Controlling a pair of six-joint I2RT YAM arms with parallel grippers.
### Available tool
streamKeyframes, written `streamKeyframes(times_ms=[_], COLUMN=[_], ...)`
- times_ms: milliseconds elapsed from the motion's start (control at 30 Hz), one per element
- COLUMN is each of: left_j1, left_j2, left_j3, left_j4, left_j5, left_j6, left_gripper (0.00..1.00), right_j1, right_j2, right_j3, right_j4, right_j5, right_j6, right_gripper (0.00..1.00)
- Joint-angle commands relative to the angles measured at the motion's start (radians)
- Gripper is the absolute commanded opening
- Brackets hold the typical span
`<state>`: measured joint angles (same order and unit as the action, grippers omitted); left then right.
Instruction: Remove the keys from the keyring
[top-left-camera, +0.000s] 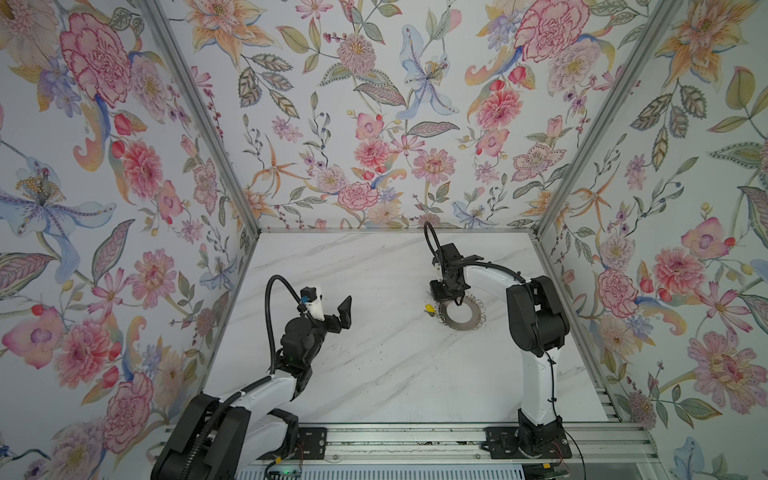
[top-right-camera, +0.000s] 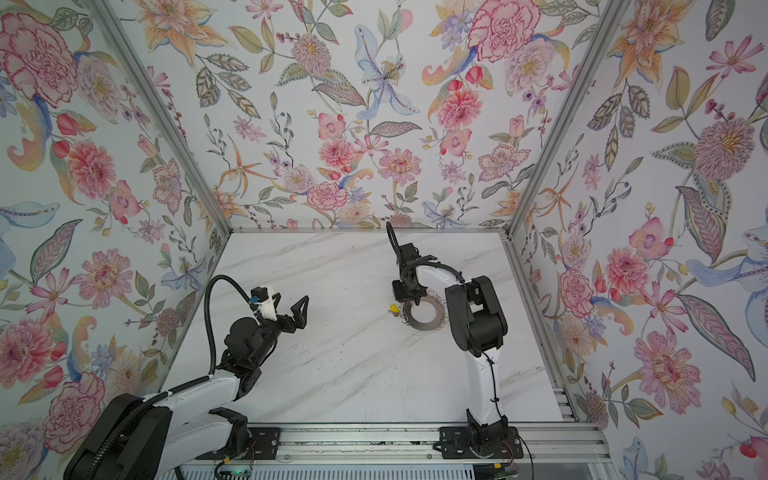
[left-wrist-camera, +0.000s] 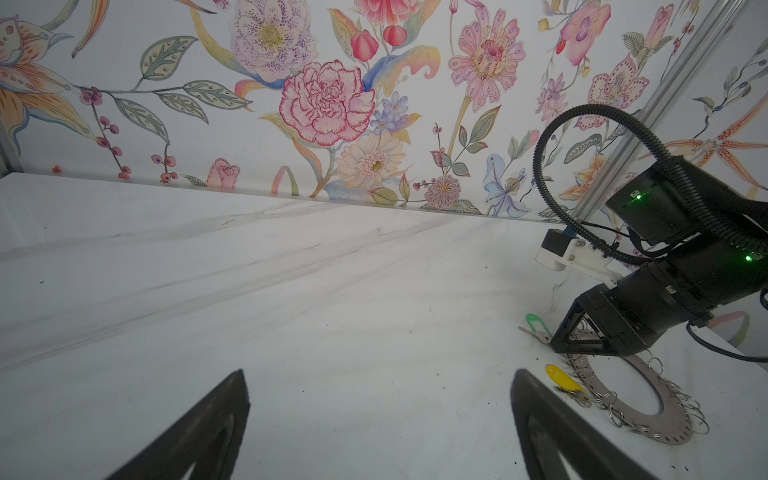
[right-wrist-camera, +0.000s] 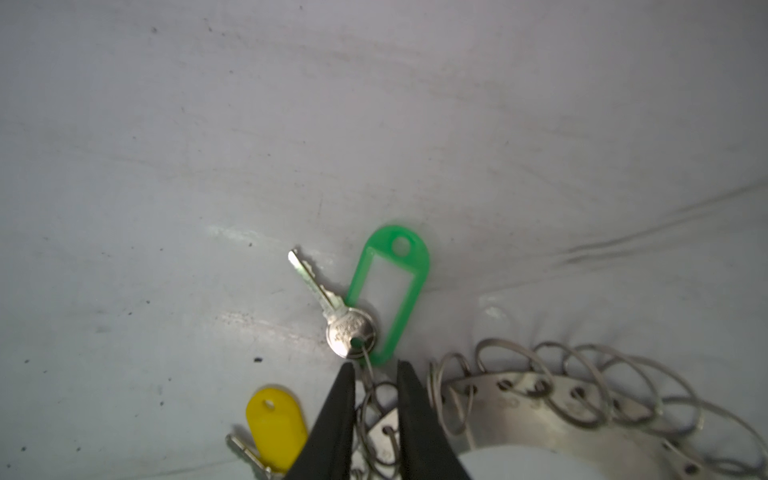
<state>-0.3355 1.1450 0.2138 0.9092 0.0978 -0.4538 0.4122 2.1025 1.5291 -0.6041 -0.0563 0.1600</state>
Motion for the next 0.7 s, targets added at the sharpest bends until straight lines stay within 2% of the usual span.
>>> streamKeyframes(times_ms=[0,200,667], left_j1=[-0.011,-0.010,-0.011], left_j2=[-0.006,-0.016,0.000], left_j3=[0.020,0.019,0.021], left_j4=[0.007,0.003,0.009], left_j5=[0.003,0.003,0.007], left_j6=[-0.005,-0.007,-0.010], left_gripper=[0.99,0.99,0.99], right_j1=[-0.002,-0.019,-0.003], right_j2=[-0.067,-0.095,-0.049], right_j3=[-0.008,-0.018,0.002], right_j4=[-0.047,-0.052,-0.055], right_j5=[0.035,0.033,0.004], right_j6=[-0.020,-0.023,-0.031], right_gripper=[0.21,0.21,0.20])
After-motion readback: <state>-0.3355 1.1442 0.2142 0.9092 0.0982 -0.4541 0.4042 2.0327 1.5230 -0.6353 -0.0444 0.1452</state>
